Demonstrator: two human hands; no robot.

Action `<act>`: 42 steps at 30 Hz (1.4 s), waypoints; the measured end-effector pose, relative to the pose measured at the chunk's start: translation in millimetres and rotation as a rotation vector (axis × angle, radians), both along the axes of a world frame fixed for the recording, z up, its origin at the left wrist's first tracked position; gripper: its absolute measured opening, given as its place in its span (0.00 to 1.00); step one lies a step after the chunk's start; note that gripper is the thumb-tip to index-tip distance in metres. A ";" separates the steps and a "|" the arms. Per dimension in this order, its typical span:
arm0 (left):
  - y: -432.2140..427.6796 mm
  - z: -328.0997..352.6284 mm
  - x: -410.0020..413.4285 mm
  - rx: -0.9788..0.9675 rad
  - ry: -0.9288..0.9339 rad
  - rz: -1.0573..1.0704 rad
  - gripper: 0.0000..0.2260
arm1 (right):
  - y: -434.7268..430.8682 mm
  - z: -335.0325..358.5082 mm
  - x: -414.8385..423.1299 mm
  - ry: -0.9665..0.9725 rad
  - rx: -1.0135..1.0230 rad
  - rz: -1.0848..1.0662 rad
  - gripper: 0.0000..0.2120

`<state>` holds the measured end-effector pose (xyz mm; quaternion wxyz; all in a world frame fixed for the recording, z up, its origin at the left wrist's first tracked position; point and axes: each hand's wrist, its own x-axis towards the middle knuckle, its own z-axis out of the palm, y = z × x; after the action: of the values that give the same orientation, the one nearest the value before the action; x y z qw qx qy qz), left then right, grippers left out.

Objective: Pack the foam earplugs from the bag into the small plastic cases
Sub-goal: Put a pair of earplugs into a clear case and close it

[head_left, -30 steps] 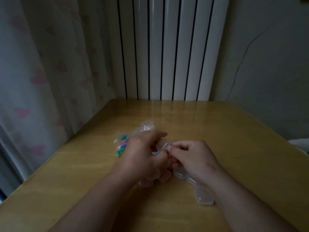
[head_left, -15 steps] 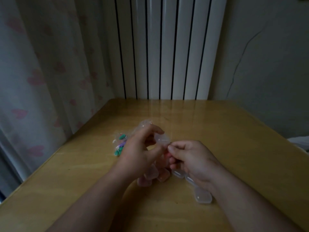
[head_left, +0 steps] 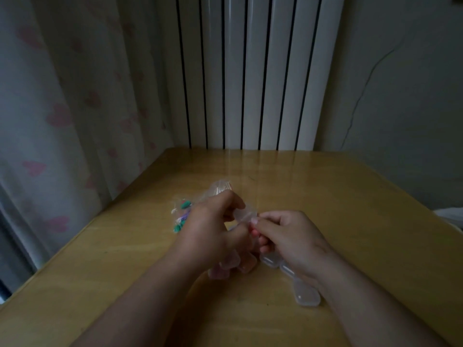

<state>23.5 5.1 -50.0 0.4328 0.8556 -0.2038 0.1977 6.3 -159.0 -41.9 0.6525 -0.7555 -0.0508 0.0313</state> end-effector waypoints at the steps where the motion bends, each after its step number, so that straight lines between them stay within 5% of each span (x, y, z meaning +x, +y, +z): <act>1: -1.4 1.4 -1.0 -0.021 0.001 0.005 0.08 | 1.0 0.3 -0.6 -0.003 -0.027 -0.021 0.11; 8: 2.0 12.2 -6.2 -0.407 0.114 -0.052 0.15 | -1.2 1.7 1.3 -0.008 -0.004 -0.092 0.08; 15: 2.0 15.6 -6.8 -0.328 0.308 -0.075 0.15 | -6.4 2.0 2.9 -0.032 0.043 -0.111 0.06; 25: -4.9 10.8 -5.2 -0.153 0.212 0.073 0.18 | -3.6 13.5 -5.0 -0.299 0.102 -0.271 0.04; 31: -5.4 10.2 -4.4 -0.153 0.214 0.063 0.17 | 3.8 3.8 -5.9 -0.364 -0.037 -0.229 0.11; 42: -5.4 10.6 -6.2 -0.224 0.256 0.043 0.16 | 2.3 -2.2 -0.3 -0.662 -0.492 -0.228 0.08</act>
<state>17.3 -0.3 -39.4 0.5436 0.8243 -0.1055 0.1178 6.0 -156.7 -44.2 0.4007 -0.8587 -0.1647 -0.2739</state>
